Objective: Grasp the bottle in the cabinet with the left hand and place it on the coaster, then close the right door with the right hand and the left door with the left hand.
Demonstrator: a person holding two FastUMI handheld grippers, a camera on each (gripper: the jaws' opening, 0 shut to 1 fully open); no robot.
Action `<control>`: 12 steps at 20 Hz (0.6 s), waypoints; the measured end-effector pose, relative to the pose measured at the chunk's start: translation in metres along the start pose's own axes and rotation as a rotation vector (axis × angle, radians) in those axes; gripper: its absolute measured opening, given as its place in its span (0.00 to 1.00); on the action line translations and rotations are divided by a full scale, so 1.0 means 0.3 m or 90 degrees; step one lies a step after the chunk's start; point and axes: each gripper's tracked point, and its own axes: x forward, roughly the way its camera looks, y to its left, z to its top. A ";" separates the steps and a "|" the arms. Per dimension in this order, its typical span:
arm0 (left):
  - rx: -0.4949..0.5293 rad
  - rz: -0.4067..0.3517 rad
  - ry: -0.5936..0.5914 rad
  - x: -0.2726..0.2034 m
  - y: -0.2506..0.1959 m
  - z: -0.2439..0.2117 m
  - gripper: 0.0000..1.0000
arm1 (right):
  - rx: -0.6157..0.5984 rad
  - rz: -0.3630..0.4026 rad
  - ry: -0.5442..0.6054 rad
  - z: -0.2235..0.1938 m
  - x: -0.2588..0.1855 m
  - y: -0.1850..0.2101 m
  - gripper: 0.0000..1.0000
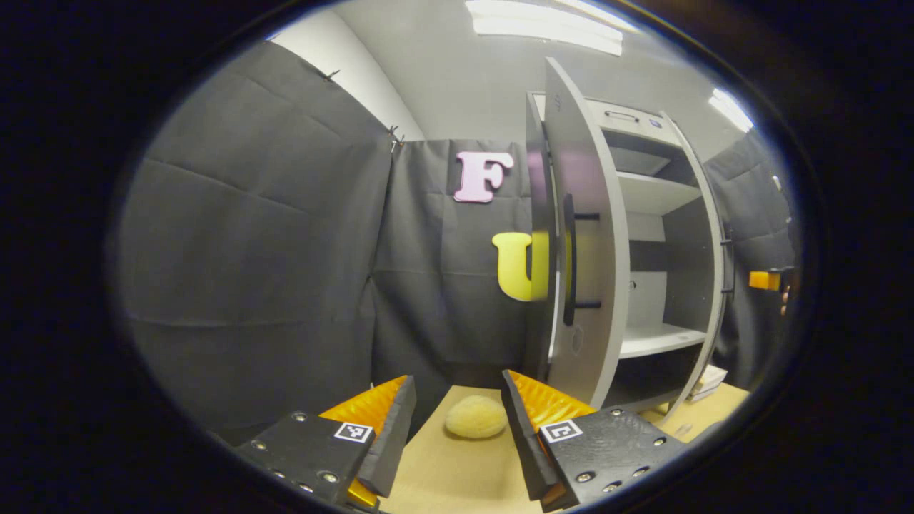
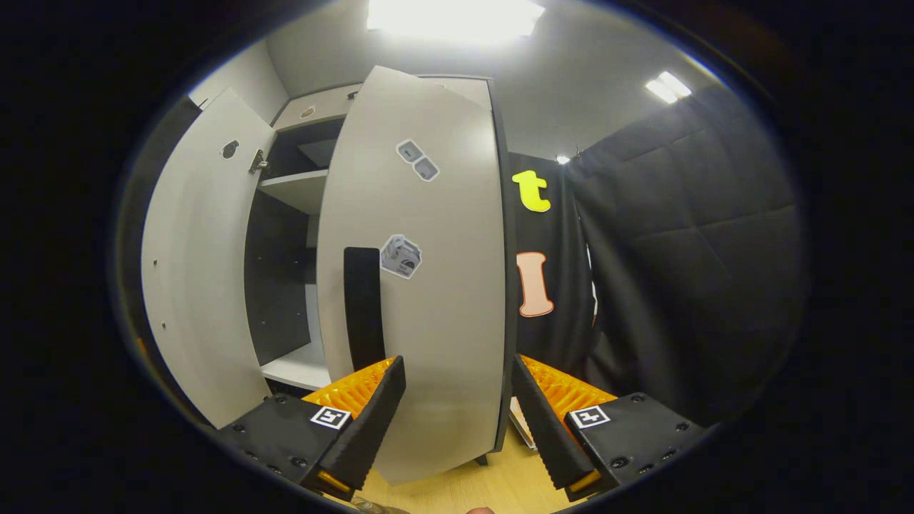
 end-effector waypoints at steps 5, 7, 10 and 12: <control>0.002 -0.024 -0.019 0.106 -0.044 0.118 0.70 | -0.010 -0.011 0.014 -0.055 -0.078 -0.095 0.95; -0.012 -0.039 -0.025 0.149 -0.073 0.164 0.70 | -0.019 -0.022 0.020 -0.080 -0.107 -0.140 0.92; -0.030 -0.067 -0.032 0.190 -0.129 0.222 0.70 | -0.013 -0.019 0.036 -0.112 -0.141 -0.180 0.95; -0.019 -0.071 -0.037 0.199 -0.153 0.240 0.70 | -0.018 -0.029 0.040 -0.124 -0.159 -0.219 0.95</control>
